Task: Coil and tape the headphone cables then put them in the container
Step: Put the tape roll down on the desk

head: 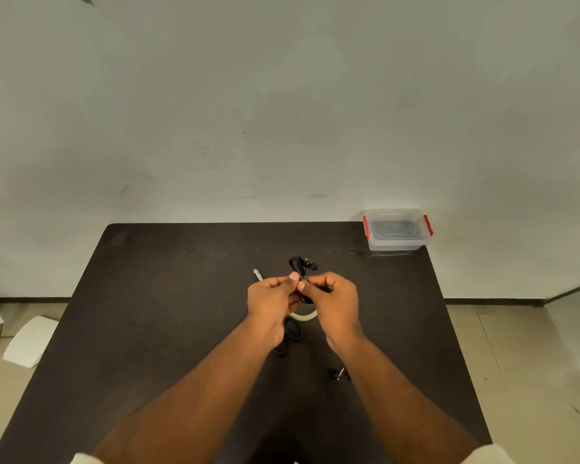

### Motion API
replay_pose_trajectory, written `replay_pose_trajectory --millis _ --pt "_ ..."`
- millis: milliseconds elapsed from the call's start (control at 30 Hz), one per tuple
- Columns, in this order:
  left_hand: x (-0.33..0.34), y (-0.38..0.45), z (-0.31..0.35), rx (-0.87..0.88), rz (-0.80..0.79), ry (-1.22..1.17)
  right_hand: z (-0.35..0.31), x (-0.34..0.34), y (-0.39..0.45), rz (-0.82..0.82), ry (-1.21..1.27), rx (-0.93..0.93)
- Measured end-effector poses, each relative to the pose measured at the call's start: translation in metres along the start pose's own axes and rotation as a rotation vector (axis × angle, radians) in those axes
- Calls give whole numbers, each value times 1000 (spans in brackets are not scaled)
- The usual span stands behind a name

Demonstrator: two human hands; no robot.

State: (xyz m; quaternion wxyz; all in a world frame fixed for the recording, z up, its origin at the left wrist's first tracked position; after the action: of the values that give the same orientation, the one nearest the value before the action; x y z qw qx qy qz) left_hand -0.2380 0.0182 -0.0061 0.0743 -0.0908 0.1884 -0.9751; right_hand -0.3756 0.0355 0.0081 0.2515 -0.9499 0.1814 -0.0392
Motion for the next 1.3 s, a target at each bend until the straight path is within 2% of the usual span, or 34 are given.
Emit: replay_pose_trajectory --millis 133,233,333,433,533,600,800,967,1100,1200,1300 --pt "4 0 15 175 -142 39 12 14 -12 -343 420 336" --pt "12 -5 18 184 -236 -50 11 19 -21 -483 492 431" --pt "20 -10 18 177 -322 -19 4 17 -20 -515 431 415" --pt "20 -13 17 154 -349 -43 -3 11 -14 -459 191 322" --pt "14 -11 9 123 -238 -104 -2 2 -9 -344 -7 277" --pt "14 -10 2 103 -182 -121 5 -3 -8 -312 -46 292" --pt "28 -13 -23 48 -167 -71 33 -29 -7 -322 -44 367" --pt "39 -8 -42 42 -164 40 65 -72 8 -163 -90 415" --pt "34 3 -61 36 -125 237 95 -105 31 93 -424 382" --pt "22 5 -79 -8 -92 386 103 -103 36 138 -729 353" --pt "12 3 -104 -104 -77 480 117 -96 34 141 -852 374"
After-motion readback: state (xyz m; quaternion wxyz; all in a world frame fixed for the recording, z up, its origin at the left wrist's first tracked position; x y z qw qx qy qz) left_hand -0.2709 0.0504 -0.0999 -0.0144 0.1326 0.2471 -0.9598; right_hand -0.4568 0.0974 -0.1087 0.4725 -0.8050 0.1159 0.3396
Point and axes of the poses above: each hand's wrist, its own y-axis towards the middle knuckle, its own x-axis out of the palm, z = x × y, the point moved 9 cm from there along y, towards the middle knuckle, and after that the axes turned 14 degrees about x, right-handed, at the moved point
